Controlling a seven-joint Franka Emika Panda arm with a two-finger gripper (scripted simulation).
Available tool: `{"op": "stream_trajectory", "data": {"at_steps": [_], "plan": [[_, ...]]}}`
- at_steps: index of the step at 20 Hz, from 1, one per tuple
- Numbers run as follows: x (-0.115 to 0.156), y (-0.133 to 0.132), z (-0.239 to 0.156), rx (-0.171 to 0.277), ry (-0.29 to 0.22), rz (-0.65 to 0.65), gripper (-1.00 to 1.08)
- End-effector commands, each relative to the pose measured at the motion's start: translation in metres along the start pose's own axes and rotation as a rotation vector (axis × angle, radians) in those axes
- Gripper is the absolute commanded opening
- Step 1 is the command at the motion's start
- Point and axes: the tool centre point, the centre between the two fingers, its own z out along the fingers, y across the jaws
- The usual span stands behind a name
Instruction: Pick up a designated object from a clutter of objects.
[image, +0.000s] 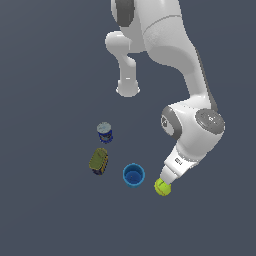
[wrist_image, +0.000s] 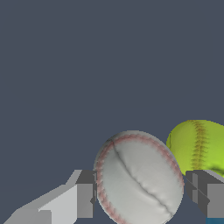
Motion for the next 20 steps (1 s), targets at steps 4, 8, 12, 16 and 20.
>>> {"op": "stream_trajectory", "data": {"at_steps": [4, 8, 12, 16, 20], "plan": [[-0.015, -0.01, -0.029, -0.001, -0.001, 0.001, -1.0], [-0.03, -0.021, -0.057, -0.001, -0.003, 0.001, -1.0], [-0.047, -0.033, -0.087, -0.001, -0.007, 0.002, -1.0], [-0.064, -0.044, -0.118, 0.0, -0.01, 0.003, -1.0], [-0.08, -0.056, -0.149, 0.001, -0.013, 0.003, -1.0]]}}
